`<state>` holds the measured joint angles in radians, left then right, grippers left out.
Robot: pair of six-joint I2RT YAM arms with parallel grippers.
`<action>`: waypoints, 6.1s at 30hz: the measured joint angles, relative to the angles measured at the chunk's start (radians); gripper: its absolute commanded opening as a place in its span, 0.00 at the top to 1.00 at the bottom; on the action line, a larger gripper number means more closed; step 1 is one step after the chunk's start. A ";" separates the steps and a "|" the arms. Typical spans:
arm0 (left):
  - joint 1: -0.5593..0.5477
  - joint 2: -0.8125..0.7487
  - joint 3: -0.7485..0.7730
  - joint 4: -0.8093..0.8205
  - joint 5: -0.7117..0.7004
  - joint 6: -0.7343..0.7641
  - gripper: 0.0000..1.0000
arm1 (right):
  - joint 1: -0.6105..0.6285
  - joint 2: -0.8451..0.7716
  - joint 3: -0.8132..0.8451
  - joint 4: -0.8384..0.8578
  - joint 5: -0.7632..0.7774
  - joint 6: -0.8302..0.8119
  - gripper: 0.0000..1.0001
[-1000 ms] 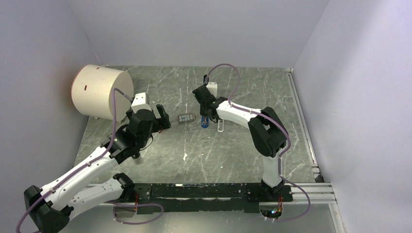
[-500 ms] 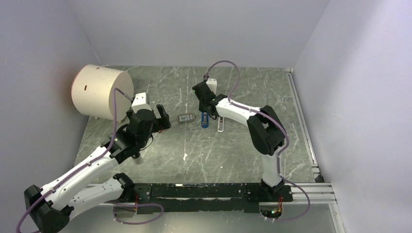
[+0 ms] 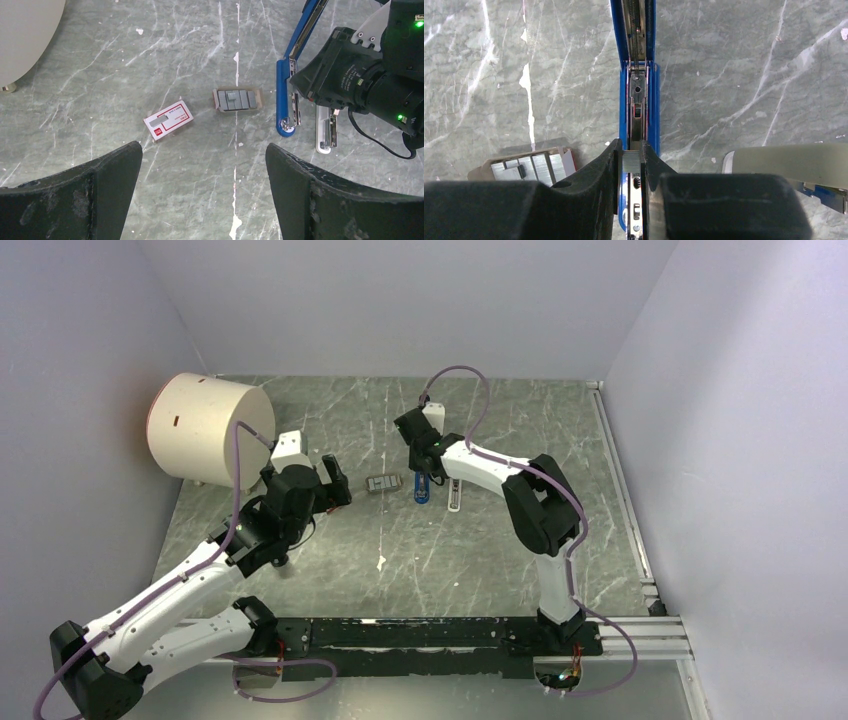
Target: Load the staples into the stapler
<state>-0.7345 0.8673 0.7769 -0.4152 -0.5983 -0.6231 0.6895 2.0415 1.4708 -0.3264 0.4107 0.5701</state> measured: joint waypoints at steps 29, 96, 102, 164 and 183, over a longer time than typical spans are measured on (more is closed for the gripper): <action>0.000 0.000 0.000 0.000 0.000 0.000 0.02 | -0.014 -0.002 0.000 0.000 -0.017 -0.010 0.80; 0.000 0.001 0.000 0.000 0.000 0.000 0.02 | -0.014 -0.008 -0.006 0.006 -0.029 -0.018 0.81; 0.000 0.000 0.000 0.000 0.000 0.000 0.02 | -0.014 -0.008 -0.006 0.003 -0.029 -0.018 0.81; 0.000 -0.035 0.000 -0.001 -0.026 -0.002 0.02 | 0.053 0.008 0.144 -0.089 -0.216 -0.142 0.61; 0.000 -0.045 0.000 -0.001 -0.029 -0.005 0.02 | 0.145 0.205 0.336 -0.226 -0.216 -0.194 0.58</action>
<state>-0.7345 0.8227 0.7769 -0.4160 -0.6273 -0.6281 0.8349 2.2467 1.8065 -0.5522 0.1944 0.3763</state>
